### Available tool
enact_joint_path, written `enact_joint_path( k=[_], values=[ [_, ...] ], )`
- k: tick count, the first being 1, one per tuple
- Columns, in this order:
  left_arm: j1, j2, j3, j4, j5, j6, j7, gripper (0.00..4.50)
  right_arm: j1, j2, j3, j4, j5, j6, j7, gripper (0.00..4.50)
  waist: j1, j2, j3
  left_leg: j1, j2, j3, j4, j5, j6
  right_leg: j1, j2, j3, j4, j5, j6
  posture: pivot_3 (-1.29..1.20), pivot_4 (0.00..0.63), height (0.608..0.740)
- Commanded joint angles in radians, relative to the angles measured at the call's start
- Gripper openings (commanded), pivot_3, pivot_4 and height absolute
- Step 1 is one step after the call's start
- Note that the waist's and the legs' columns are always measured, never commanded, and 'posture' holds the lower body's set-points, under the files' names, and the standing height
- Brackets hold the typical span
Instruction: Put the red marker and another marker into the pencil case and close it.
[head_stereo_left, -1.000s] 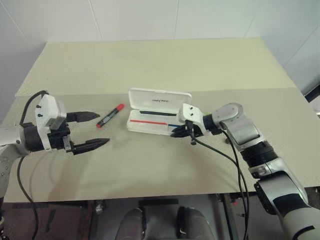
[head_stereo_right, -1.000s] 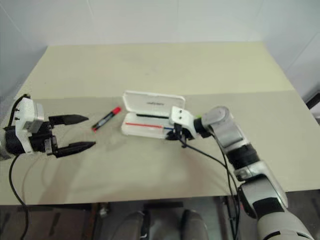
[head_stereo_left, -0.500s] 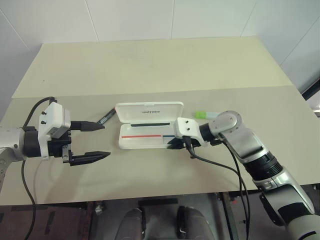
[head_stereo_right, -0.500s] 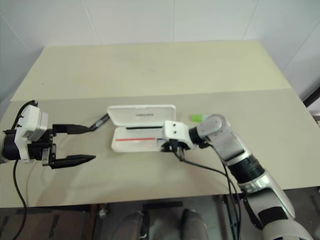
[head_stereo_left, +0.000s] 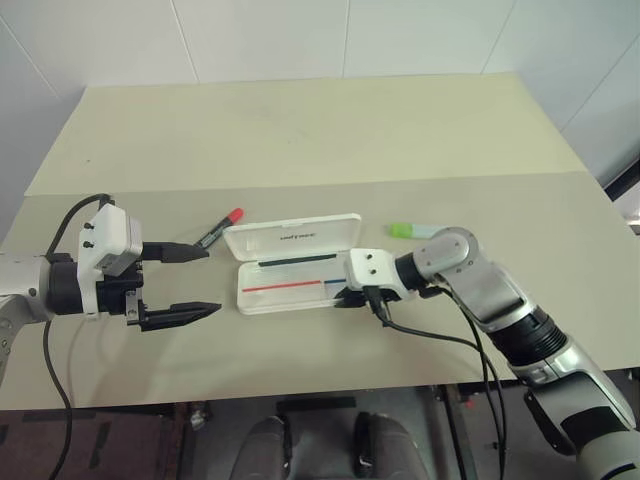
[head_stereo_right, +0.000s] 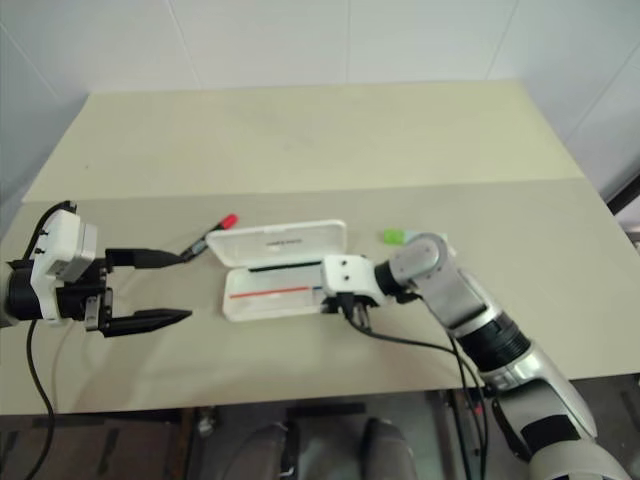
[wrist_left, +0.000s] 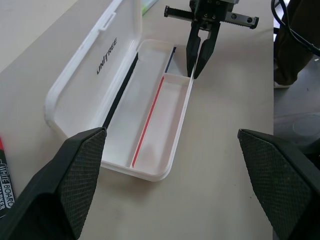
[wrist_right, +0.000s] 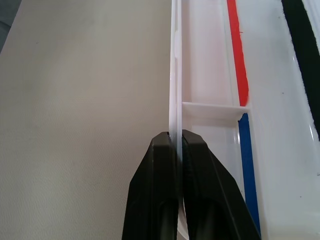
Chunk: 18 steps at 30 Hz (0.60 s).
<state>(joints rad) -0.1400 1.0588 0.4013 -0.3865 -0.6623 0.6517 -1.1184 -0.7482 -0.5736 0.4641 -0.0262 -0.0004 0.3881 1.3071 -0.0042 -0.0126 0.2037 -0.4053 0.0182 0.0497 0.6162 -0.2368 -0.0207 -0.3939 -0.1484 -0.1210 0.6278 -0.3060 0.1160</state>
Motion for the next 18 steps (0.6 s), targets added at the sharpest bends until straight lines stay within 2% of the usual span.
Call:
enact_joint_path(
  k=[1,4,9,13,18],
  values=[
    [0.002,0.008,0.013,-0.03,-0.014,-0.001,0.003,4.5,0.002,-0.011,-0.003,-0.034,0.008,-0.006,0.012,0.85,0.0,0.0,0.0,0.0,0.0,0.0,0.0,0.0,0.0,0.0,0.0,0.0,0.0,0.0,0.0,0.0,0.15,0.74],
    [0.001,0.007,0.014,-0.028,-0.014,-0.002,0.005,4.5,0.005,-0.007,-0.009,-0.042,0.019,0.005,0.011,1.79,0.0,0.0,0.0,0.0,0.0,0.0,0.0,0.0,0.0,0.0,0.0,0.0,0.0,0.0,0.0,0.0,0.15,0.74],
    [-0.003,0.001,0.006,-0.028,-0.013,-0.004,0.01,4.5,0.003,0.001,-0.027,-0.061,0.052,0.05,0.011,1.79,0.0,0.0,0.0,0.0,0.0,0.0,0.0,0.0,0.0,0.0,0.0,0.0,0.0,0.0,0.0,0.0,0.15,0.74],
    [0.002,-0.002,0.008,-0.037,-0.022,-0.001,0.011,4.5,-0.007,-0.003,-0.076,-0.116,0.142,0.163,0.019,1.79,0.0,0.0,0.0,0.0,0.0,0.0,0.001,0.0,0.0,0.0,0.0,0.0,0.0,0.0,0.0,0.0,0.15,0.74],
    [0.014,-0.006,0.024,-0.064,-0.052,0.017,0.012,4.5,-0.011,-0.061,-0.145,-0.198,0.248,0.276,0.043,1.79,0.001,-0.001,0.0,0.0,0.0,0.0,0.001,0.0,0.0,0.0,0.0,0.0,0.0,0.0,0.0,0.0,0.15,0.74]
  ],
)
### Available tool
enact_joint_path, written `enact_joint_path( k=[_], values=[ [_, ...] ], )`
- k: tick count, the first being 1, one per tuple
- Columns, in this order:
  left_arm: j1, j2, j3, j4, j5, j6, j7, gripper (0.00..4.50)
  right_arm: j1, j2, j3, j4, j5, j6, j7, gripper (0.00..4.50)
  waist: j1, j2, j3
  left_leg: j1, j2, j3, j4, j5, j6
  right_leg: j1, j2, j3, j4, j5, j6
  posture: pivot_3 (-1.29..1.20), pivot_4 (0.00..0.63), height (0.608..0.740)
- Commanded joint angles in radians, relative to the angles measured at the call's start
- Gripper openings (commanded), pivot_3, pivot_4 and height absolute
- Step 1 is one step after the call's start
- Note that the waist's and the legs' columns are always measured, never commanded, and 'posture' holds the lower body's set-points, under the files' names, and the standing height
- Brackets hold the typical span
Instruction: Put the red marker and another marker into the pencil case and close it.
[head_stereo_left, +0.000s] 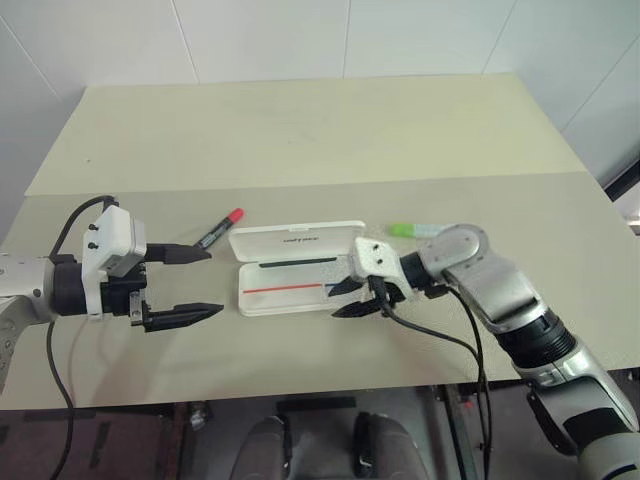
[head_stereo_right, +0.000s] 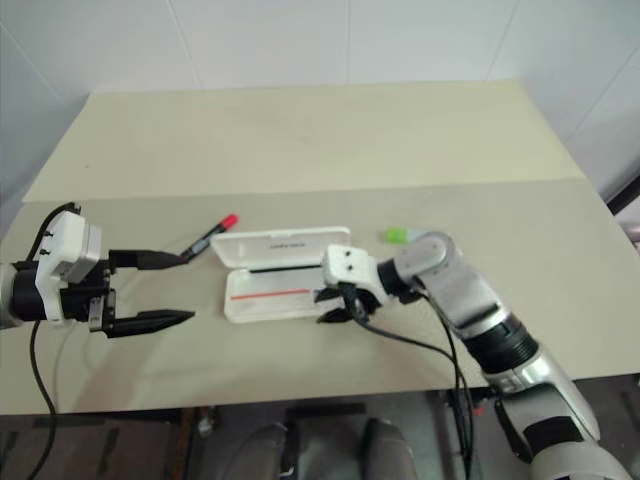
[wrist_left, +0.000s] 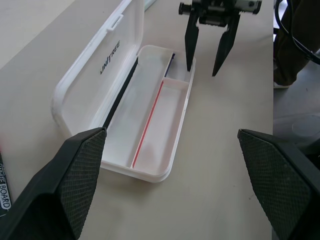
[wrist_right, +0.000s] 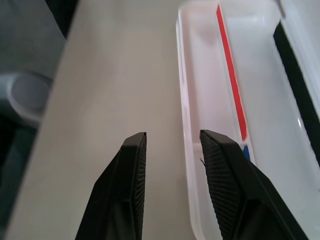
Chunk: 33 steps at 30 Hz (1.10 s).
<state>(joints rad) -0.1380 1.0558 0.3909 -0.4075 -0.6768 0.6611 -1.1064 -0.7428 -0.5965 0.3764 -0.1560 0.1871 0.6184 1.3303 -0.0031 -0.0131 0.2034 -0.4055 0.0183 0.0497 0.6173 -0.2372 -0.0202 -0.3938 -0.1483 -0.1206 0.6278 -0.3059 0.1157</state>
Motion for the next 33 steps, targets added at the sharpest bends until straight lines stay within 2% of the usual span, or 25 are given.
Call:
enact_joint_path(
  k=[1,4,7,10,16,20,24,33],
  values=[
    [0.015,-0.003,0.036,-0.048,-0.041,0.009,0.001,4.5,-0.015,-0.048,-0.061,-0.076,0.07,0.053,0.019,1.79,0.0,0.0,0.0,0.0,0.0,0.0,0.0,0.0,0.0,0.0,0.0,0.0,0.0,0.0,0.0,0.0,0.15,0.74],
    [0.02,-0.005,0.047,-0.073,-0.074,0.023,0.006,4.5,-0.009,-0.076,-0.072,-0.097,0.093,0.065,0.015,1.79,0.0,0.0,0.0,0.0,0.0,0.0,0.001,-0.001,0.0,0.0,0.0,0.0,0.0,0.0,0.0,0.0,0.15,0.74],
    [-0.03,-0.012,0.081,-0.075,-0.142,0.059,0.046,4.5,-0.02,-0.091,-0.096,-0.105,0.125,0.088,0.005,1.79,0.0,0.0,0.0,0.0,0.0,0.0,0.002,-0.001,0.0,0.0,0.0,0.001,0.0,0.0,0.0,0.0,0.15,0.74],
    [-0.095,-0.014,0.113,-0.033,-0.152,0.074,0.112,4.5,-0.041,-0.105,-0.128,-0.099,0.15,0.101,-0.006,1.79,0.001,-0.001,0.0,0.0,0.001,0.0,0.003,-0.001,0.0,0.0,0.0,0.001,0.001,0.0,0.0,0.0,0.15,0.74],
    [-0.129,0.012,0.162,0.092,-0.05,0.047,0.21,4.5,-0.059,-0.123,-0.178,-0.085,0.176,0.113,-0.042,1.79,-0.001,-0.001,0.0,0.0,0.001,0.001,0.004,-0.002,0.0,0.0,0.001,0.001,0.001,0.0,-0.001,0.0,0.15,0.74],
    [-0.061,0.005,0.183,0.119,0.01,0.022,0.21,4.5,-0.062,-0.125,-0.187,-0.092,0.189,0.119,-0.062,1.79,-0.001,-0.001,0.0,0.0,0.001,0.003,0.004,-0.003,0.002,0.0,0.001,0.003,0.0,0.0,-0.001,0.0,0.15,0.74],
    [-0.021,-0.025,0.213,0.141,-0.004,0.022,0.198,4.5,-0.08,-0.132,-0.191,-0.085,0.194,0.115,-0.074,1.79,0.0,-0.001,0.0,0.0,0.002,0.004,0.006,-0.005,0.002,0.0,0.001,0.004,0.0,0.0,-0.001,0.0,0.15,0.74],
    [-0.002,-0.058,0.16,0.333,0.116,-0.11,0.21,4.5,-0.119,-0.138,-0.225,-0.104,0.273,0.191,-0.094,1.79,0.0,-0.001,0.0,-0.001,0.004,0.006,0.011,-0.01,0.003,0.0,0.003,0.006,0.0,0.0,-0.001,0.0,0.15,0.74]
  ],
)
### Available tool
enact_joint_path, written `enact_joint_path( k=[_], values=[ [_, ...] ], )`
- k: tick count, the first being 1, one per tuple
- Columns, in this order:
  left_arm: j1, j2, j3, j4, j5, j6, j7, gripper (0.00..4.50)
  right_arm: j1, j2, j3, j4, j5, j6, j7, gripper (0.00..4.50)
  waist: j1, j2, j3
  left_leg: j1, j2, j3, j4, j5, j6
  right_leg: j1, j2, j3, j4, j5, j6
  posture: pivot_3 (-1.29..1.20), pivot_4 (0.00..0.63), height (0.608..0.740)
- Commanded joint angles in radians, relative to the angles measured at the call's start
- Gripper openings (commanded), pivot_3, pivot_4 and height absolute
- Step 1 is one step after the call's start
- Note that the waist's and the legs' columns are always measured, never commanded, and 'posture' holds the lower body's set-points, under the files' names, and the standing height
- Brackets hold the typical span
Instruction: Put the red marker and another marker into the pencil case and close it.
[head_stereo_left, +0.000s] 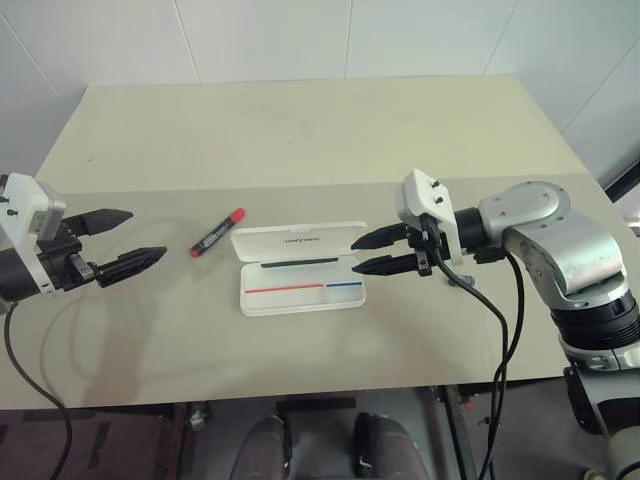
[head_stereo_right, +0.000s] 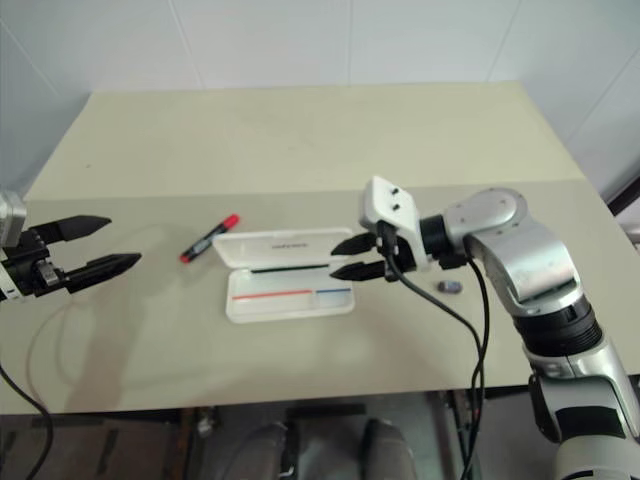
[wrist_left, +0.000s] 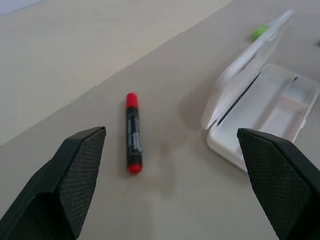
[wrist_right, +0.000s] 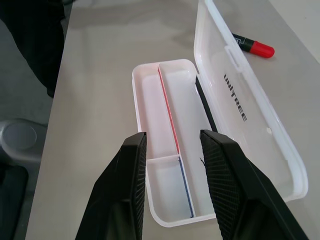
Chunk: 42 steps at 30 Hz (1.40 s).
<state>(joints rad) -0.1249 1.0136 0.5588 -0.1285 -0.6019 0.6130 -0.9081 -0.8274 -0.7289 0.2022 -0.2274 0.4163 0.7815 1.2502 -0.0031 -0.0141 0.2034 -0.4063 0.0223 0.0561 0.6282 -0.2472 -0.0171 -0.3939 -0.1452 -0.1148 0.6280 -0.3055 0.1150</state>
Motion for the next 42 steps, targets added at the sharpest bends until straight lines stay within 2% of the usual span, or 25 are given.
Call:
enact_joint_path(
  k=[1,5,8,13,23,34,42],
  values=[
    [-0.025,-0.022,-0.015,0.073,0.049,-0.076,0.014,4.5,-0.037,-0.006,-0.053,-0.032,0.049,0.036,-0.019,1.79,0.0,0.0,0.0,0.0,0.0,0.0,0.0,0.0,0.0,0.0,0.0,0.0,0.0,0.0,0.0,0.0,0.15,0.74],
    [-0.058,-0.031,-0.067,0.147,0.106,-0.15,0.014,4.5,-0.042,-0.02,-0.045,-0.003,0.036,0.029,-0.03,1.79,0.001,-0.002,-0.001,0.0,0.003,0.002,0.002,-0.002,-0.001,0.0,0.002,0.001,0.0,0.0,0.0,0.0,0.15,0.74],
    [-0.093,-0.035,-0.103,0.189,0.133,-0.186,0.015,4.5,-0.048,-0.031,-0.047,0.022,0.027,0.019,-0.033,2.33,0.001,-0.002,-0.001,0.0,0.005,0.004,0.002,-0.003,-0.001,-0.001,0.004,0.002,0.0,0.0,0.0,0.0,0.15,0.74],
    [-0.142,-0.05,-0.153,0.221,0.15,-0.205,0.01,4.5,-0.057,-0.043,-0.051,0.036,0.027,0.007,-0.034,4.12,0.0,-0.002,-0.001,0.0,0.007,0.007,0.003,-0.003,-0.001,-0.002,0.007,0.006,0.0,0.001,-0.001,0.0,0.15,0.74],
    [-0.281,-0.133,-0.303,0.332,0.224,-0.225,0.042,4.5,-0.105,-0.054,-0.078,0.098,0.019,-0.028,-0.061,4.12,0.0,-0.002,-0.001,0.0,0.009,0.01,0.003,-0.004,-0.002,-0.004,0.009,0.009,0.0,0.001,-0.002,0.0,0.15,0.74],
    [-0.349,-0.195,-0.388,0.474,0.299,-0.277,0.032,4.5,-0.112,-0.057,-0.083,0.079,0.034,-0.01,-0.071,4.12,0.0,-0.003,-0.001,0.0,0.009,0.011,0.004,-0.004,-0.002,-0.004,0.009,0.009,0.0,0.002,-0.003,0.0,0.15,0.74],
    [-0.354,-0.229,-0.397,0.523,0.312,-0.274,0.043,4.5,-0.112,-0.055,-0.087,0.075,0.04,-0.008,-0.077,4.12,0.0,-0.003,-0.001,0.0,0.009,0.011,0.004,-0.004,-0.002,-0.004,0.009,0.009,0.0,0.002,-0.003,0.0,0.15,0.74]
  ],
)
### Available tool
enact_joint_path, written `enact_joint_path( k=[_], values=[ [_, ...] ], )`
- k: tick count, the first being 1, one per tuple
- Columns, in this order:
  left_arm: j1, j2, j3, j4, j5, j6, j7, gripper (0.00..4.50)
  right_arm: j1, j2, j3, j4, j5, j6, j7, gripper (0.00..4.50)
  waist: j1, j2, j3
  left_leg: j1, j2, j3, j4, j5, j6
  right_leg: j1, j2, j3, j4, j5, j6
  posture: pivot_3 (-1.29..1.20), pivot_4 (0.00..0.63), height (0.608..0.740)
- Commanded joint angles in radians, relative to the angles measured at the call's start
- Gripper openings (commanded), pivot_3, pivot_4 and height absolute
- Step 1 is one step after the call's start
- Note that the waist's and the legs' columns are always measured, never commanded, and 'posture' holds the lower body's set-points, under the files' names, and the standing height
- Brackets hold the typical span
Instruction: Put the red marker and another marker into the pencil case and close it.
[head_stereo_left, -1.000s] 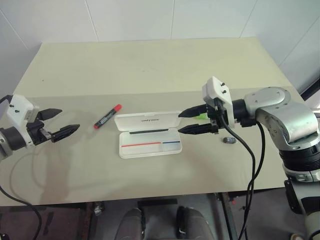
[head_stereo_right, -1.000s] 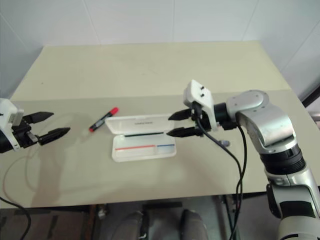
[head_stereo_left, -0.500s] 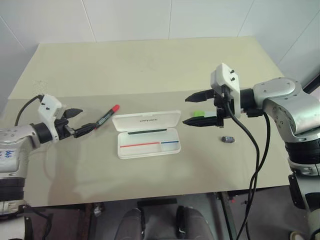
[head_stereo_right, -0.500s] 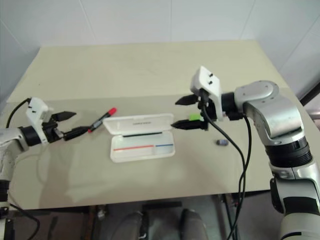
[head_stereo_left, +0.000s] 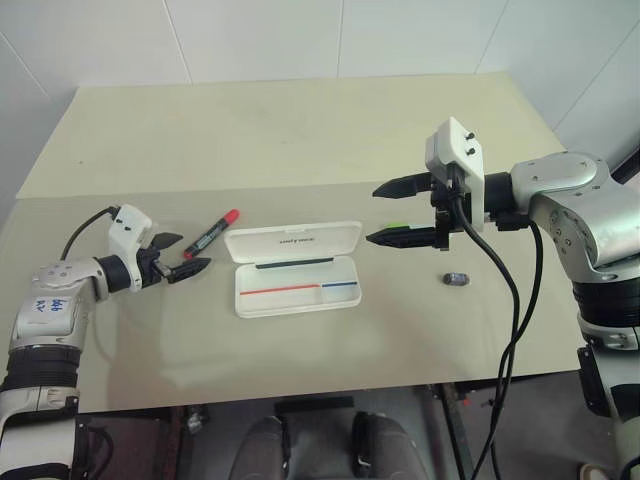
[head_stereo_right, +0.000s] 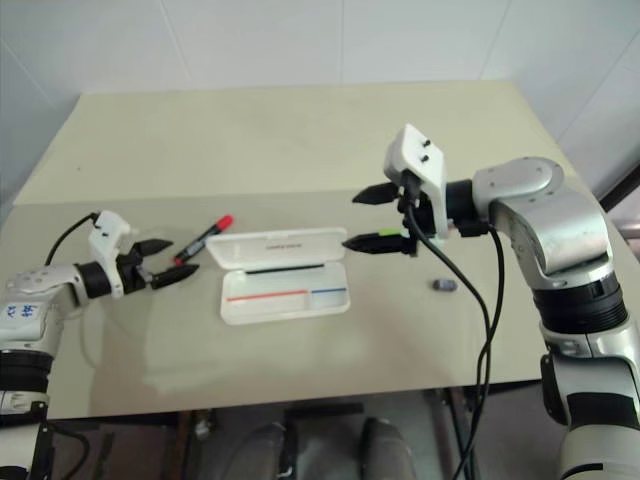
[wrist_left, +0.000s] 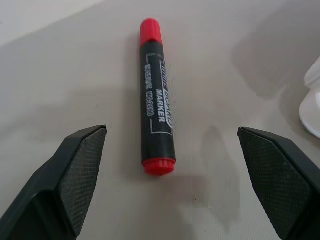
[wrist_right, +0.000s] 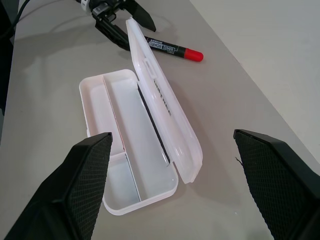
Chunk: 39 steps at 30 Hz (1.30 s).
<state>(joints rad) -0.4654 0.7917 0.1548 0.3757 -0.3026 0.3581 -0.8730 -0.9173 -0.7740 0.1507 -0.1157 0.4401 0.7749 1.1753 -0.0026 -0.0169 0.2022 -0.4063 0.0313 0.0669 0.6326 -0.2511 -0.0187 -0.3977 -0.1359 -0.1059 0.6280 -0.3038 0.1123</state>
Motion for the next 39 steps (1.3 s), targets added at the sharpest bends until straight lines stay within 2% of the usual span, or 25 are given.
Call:
enact_joint_path(
  k=[1,9,12,20,22,30,35,39],
  values=[
    [-0.015,-0.014,0.005,0.032,0.017,-0.026,0.013,4.5,-0.022,-0.009,-0.034,-0.036,0.016,-0.002,-0.003,4.12,0.0,0.0,0.0,0.0,0.0,0.0,0.0,0.0,0.0,0.0,0.0,0.0,0.0,0.0,0.0,0.0,0.15,0.74],
    [-0.019,-0.046,-0.009,0.093,0.045,-0.067,0.004,4.5,-0.022,-0.01,-0.034,-0.034,0.015,-0.006,-0.005,4.12,0.0,0.0,0.0,0.0,0.0,0.0,0.001,0.0,0.0,0.0,0.0,0.0,0.0,0.0,0.0,0.0,0.15,0.74],
    [-0.022,-0.051,-0.013,0.121,0.055,-0.085,0.001,3.88,-0.021,-0.015,-0.035,-0.03,0.012,-0.009,-0.002,4.16,0.001,0.0,0.0,0.0,0.0,0.0,0.001,0.0,0.0,0.0,0.0,0.0,0.001,0.0,0.0,0.0,0.15,0.74],
    [-0.015,-0.068,-0.023,0.147,0.06,-0.102,-0.013,1.19,-0.016,-0.018,-0.04,-0.032,0.013,-0.006,-0.006,4.16,0.001,0.0,0.0,0.0,0.0,0.001,0.001,0.0,0.001,0.0,0.0,0.0,0.0,0.0,0.0,0.0,0.15,0.74],
    [-0.017,-0.07,-0.022,0.148,0.061,-0.102,-0.015,0.64,-0.016,-0.018,-0.039,-0.029,0.012,-0.008,-0.005,4.16,0.002,0.0,0.0,0.0,0.0,0.001,0.001,0.0,0.001,0.0,0.0,0.0,0.0,0.0,0.0,0.0,0.15,0.74],
    [-0.024,-0.062,0.003,0.145,0.059,-0.111,0.0,0.62,-0.016,-0.015,-0.034,-0.025,0.006,-0.016,-0.008,4.16,0.002,-0.001,0.0,0.0,0.0,0.001,0.001,0.0,0.001,0.0,0.0,0.001,0.0,0.0,0.0,0.0,0.15,0.74],
    [-0.05,-0.024,0.051,0.107,0.033,-0.097,0.004,0.62,-0.027,-0.029,-0.039,-0.001,-0.008,-0.033,-0.006,4.16,0.001,-0.001,0.0,0.0,0.0,0.001,0.001,0.0,0.001,0.0,0.0,0.001,0.001,0.0,0.0,0.0,0.15,0.74],
    [-0.054,0.028,0.087,0.003,-0.012,-0.051,-0.036,0.62,-0.057,-0.059,-0.051,0.078,-0.043,-0.069,-0.006,4.16,0.0,-0.001,0.0,0.0,0.0,0.001,0.001,0.0,0.001,0.0,0.0,0.0,0.0,0.0,0.0,0.0,0.15,0.74]
  ],
)
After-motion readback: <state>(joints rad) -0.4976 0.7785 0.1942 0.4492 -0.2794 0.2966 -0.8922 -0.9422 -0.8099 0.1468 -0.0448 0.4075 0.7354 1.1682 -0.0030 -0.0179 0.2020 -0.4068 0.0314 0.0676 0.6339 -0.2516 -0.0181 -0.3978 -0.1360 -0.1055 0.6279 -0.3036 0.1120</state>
